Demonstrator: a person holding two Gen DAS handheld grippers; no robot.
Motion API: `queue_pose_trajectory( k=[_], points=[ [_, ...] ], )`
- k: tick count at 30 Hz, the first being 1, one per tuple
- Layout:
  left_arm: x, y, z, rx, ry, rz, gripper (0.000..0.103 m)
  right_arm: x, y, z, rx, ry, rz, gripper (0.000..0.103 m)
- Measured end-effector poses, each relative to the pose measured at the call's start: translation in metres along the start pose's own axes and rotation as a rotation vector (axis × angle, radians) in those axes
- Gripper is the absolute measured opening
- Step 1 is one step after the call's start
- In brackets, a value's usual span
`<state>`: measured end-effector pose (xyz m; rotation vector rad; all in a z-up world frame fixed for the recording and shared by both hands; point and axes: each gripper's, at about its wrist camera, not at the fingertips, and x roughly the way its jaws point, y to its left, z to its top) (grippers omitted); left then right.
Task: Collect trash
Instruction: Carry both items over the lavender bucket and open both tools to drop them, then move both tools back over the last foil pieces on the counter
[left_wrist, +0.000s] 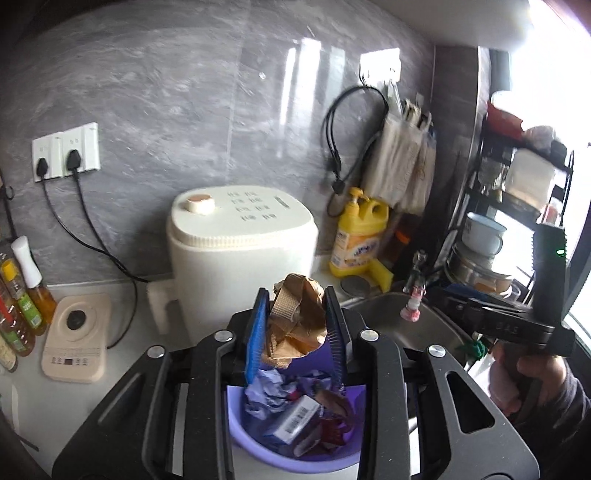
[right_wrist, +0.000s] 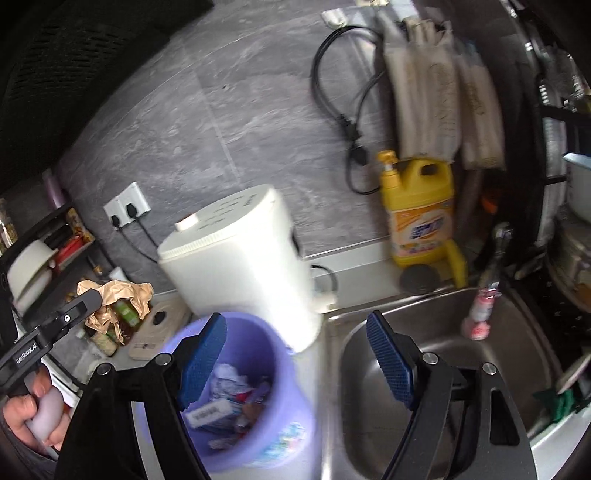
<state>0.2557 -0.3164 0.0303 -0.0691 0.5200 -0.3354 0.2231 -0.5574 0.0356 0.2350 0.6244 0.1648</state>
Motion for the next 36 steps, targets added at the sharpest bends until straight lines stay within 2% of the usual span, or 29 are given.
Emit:
queue_pose_trajectory(
  k=[2,4,8,12,16,24,36],
  points=[
    [0.011,-0.006,-0.003,0.009,0.027,0.014,0.062,-0.008,-0.007,-0.003,-0.006,-0.016,-0.010,0.077],
    [0.019,-0.009,-0.006,0.007,0.051,0.029,0.070,-0.014,-0.016,-0.008,0.012,-0.022,-0.020,0.077],
    [0.015,0.001,-0.011,-0.022,0.054,0.046,0.076,-0.016,-0.017,-0.015,0.025,0.003,-0.018,0.078],
    [0.000,0.026,-0.021,-0.056,0.054,0.072,0.077,-0.013,0.004,-0.021,-0.012,0.016,-0.004,0.078],
    [-0.021,0.055,-0.026,-0.072,0.042,0.101,0.084,-0.009,0.027,-0.027,0.008,0.025,0.007,0.080],
    [-0.065,0.123,-0.043,-0.124,0.024,0.153,0.094,0.005,0.101,-0.042,-0.020,0.037,0.043,0.095],
    [-0.115,0.206,-0.058,-0.114,0.014,0.192,0.096,0.037,0.206,-0.072,-0.041,0.064,0.126,0.095]
  ],
)
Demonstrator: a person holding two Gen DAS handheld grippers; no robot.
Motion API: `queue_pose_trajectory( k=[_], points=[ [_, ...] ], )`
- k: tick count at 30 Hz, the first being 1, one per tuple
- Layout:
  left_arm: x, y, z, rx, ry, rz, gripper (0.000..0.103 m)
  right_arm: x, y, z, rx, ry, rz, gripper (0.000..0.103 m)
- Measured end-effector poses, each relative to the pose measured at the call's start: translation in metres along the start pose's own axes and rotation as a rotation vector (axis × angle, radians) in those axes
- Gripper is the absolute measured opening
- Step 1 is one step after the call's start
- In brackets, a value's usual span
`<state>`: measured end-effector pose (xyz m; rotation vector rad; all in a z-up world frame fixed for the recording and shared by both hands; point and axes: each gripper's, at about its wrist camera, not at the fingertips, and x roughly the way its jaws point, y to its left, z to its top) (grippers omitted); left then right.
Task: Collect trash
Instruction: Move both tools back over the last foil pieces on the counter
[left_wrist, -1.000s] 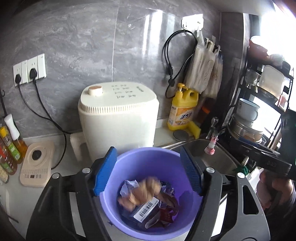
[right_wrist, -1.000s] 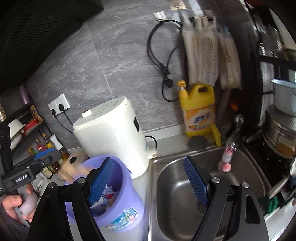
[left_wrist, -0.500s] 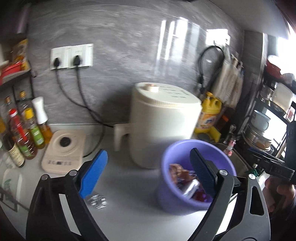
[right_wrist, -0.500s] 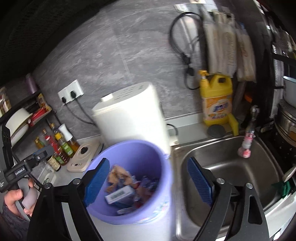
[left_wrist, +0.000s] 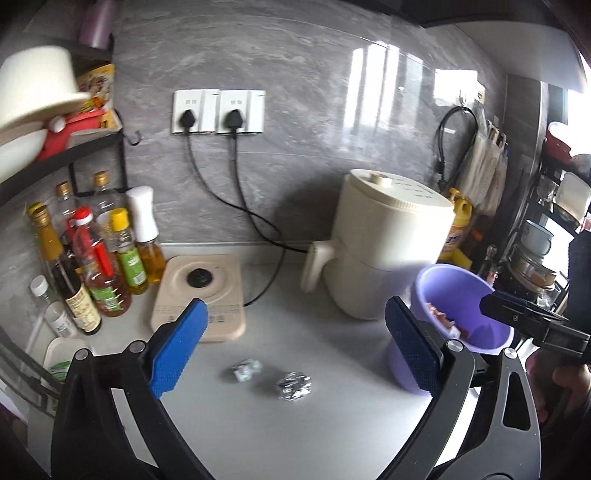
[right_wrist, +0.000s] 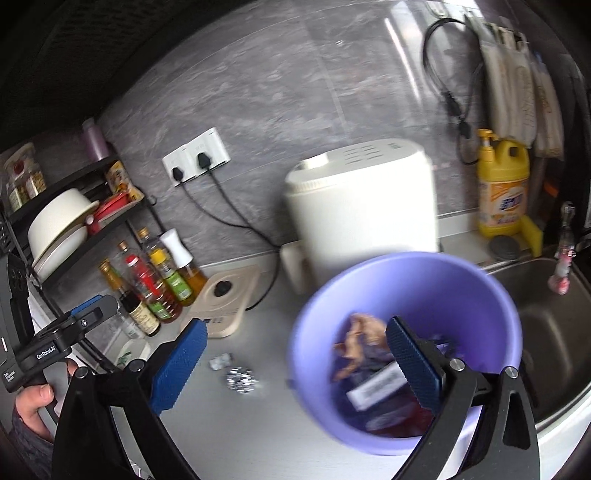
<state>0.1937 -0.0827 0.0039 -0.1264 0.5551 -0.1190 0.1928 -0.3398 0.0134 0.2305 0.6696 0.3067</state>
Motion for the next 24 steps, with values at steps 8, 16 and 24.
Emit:
queue_pose_trajectory(
  k=[8,16,24],
  points=[
    [-0.007,0.045,-0.014,-0.009,0.017,-0.015,0.096,0.030,0.059,-0.014,-0.071,0.026,0.024,0.095],
    [0.016,0.078,-0.041,-0.066,0.079,-0.114,0.096,0.055,0.085,-0.038,-0.142,0.144,0.000,0.090],
    [0.067,0.097,-0.058,-0.094,0.175,-0.180,0.081,0.093,0.081,-0.054,-0.129,0.280,-0.026,0.074]
  ],
)
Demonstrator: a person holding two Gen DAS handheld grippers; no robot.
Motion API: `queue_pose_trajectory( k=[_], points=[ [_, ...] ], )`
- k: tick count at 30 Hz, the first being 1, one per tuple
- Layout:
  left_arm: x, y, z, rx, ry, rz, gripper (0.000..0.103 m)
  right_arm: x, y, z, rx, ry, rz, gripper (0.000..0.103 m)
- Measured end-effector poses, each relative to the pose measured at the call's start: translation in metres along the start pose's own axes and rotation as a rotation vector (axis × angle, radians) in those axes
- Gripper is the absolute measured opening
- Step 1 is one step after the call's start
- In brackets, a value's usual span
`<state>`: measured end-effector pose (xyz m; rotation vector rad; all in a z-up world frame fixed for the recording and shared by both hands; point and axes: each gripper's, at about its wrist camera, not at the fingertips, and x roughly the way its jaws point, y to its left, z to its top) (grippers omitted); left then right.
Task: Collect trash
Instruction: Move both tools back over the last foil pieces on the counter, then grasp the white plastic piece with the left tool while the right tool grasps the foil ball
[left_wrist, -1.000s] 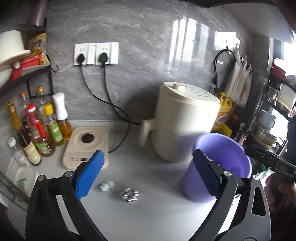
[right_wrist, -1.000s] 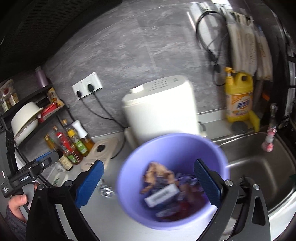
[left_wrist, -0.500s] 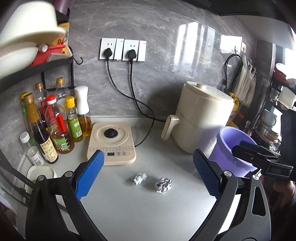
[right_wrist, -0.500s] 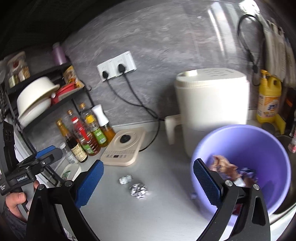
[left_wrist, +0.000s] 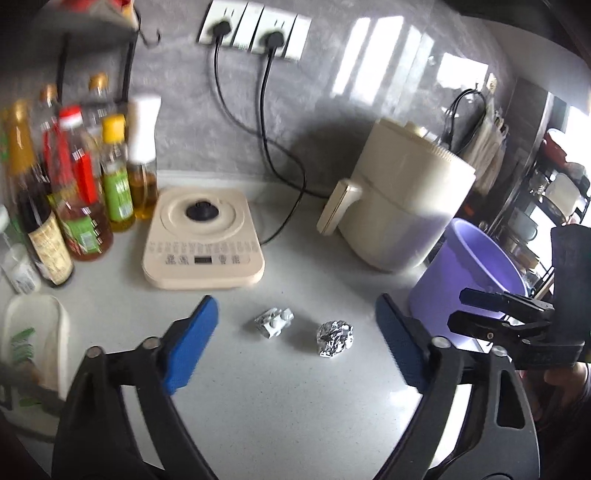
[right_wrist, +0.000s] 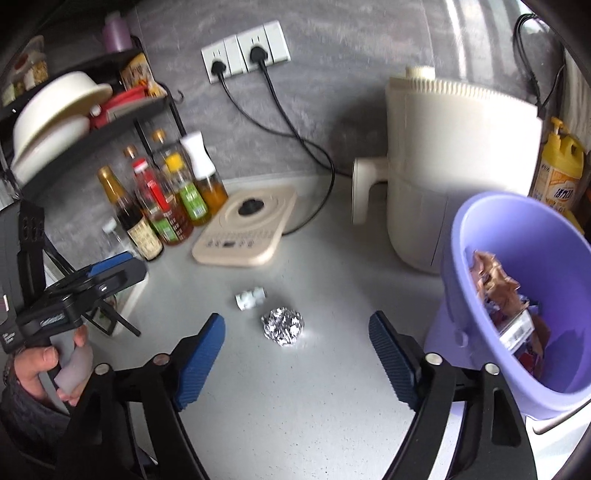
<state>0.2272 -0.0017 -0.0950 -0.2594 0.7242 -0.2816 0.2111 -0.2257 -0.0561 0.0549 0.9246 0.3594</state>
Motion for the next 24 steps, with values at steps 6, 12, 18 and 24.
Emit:
queue_pose_trajectory(
  k=[6,12,18,24],
  points=[
    [0.056,0.021,-0.002,0.021,0.118,-0.035,0.063,0.039,0.008,0.005,-0.010,0.073,0.005,0.071],
    [0.100,0.035,-0.013,0.025,0.216,-0.057,0.051,0.084,0.014,0.010,-0.034,0.194,0.019,0.066],
    [0.131,0.035,-0.014,0.032,0.240,-0.079,0.051,0.106,0.010,0.014,-0.026,0.238,0.003,0.066],
    [0.157,0.024,-0.023,0.145,0.320,-0.045,0.033,0.114,0.002,0.013,0.004,0.255,-0.011,0.066]
  ],
)
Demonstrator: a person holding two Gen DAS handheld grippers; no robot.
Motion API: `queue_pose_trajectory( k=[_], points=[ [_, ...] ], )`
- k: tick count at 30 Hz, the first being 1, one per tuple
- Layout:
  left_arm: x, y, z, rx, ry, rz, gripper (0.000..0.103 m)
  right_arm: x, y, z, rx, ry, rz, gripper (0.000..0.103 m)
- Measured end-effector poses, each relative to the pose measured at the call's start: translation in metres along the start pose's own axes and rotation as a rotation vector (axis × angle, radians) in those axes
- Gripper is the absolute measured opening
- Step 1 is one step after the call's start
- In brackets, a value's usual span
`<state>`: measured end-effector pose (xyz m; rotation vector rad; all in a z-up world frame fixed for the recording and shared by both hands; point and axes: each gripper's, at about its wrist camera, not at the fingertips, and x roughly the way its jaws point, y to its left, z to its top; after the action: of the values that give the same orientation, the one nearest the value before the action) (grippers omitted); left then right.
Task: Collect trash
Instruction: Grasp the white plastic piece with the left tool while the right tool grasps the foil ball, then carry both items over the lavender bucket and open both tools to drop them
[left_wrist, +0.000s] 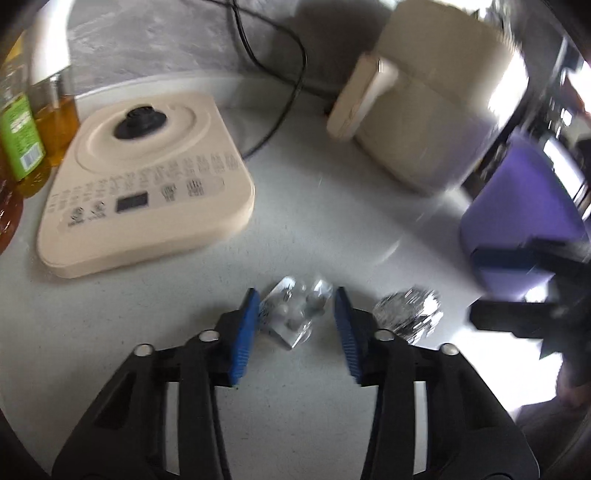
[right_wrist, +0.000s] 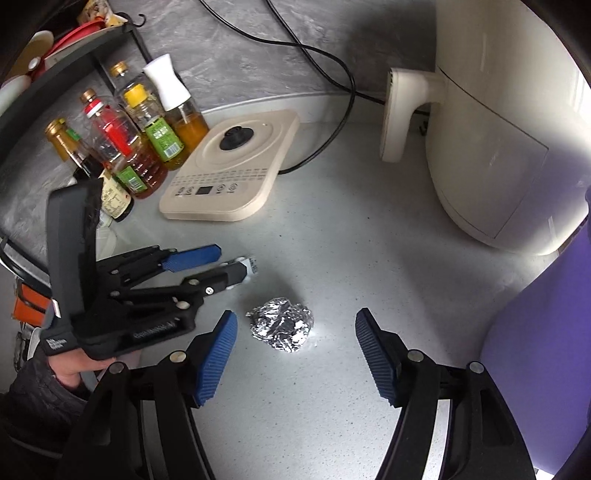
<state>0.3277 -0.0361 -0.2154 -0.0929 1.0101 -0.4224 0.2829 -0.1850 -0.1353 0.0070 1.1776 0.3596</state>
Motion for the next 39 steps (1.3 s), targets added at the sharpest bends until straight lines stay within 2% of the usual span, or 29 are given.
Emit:
queue_pose_trajectory(
  k=[1,3,10,14,17,19,20,21,23,26,34,39],
  points=[
    [-0.001,-0.002,0.000,0.022,-0.009,0.019,0.024,0.001,0.000,0.000,0.002,0.003,0.002,0.066],
    [-0.005,-0.002,0.000,0.019,0.001,0.009,0.024,0.001,-0.001,-0.001,0.016,0.009,0.019,0.066],
    [-0.038,0.010,-0.009,-0.055,-0.070,0.019,0.024,0.010,0.006,0.001,0.011,0.038,0.041,0.067],
    [-0.054,0.016,-0.017,-0.089,-0.094,0.043,0.024,0.017,0.013,0.003,0.007,0.052,0.059,0.078],
    [-0.059,0.021,-0.021,-0.117,-0.090,0.057,0.024,0.030,0.020,0.004,-0.010,0.078,0.051,0.094],
    [-0.063,0.025,-0.020,-0.133,-0.097,0.077,0.024,0.041,0.021,0.004,-0.013,0.102,0.047,0.094],
    [-0.067,0.026,-0.019,-0.142,-0.111,0.086,0.024,0.045,0.020,0.003,-0.011,0.122,0.065,0.077],
    [-0.072,0.027,-0.019,-0.150,-0.125,0.096,0.024,0.047,0.020,0.002,-0.010,0.141,0.080,0.045],
    [-0.082,0.031,-0.019,-0.175,-0.158,0.115,0.024,0.040,0.024,0.004,-0.041,0.138,0.072,0.042],
    [-0.095,0.029,-0.022,-0.200,-0.190,0.123,0.024,0.021,0.033,0.004,-0.086,0.087,0.071,0.041],
    [-0.133,-0.003,-0.036,-0.196,-0.251,0.160,0.024,-0.023,0.039,-0.003,-0.146,-0.012,0.085,0.041],
    [-0.162,-0.026,-0.039,-0.218,-0.314,0.184,0.024,-0.062,0.040,0.002,-0.187,-0.102,0.128,0.041]
  ],
)
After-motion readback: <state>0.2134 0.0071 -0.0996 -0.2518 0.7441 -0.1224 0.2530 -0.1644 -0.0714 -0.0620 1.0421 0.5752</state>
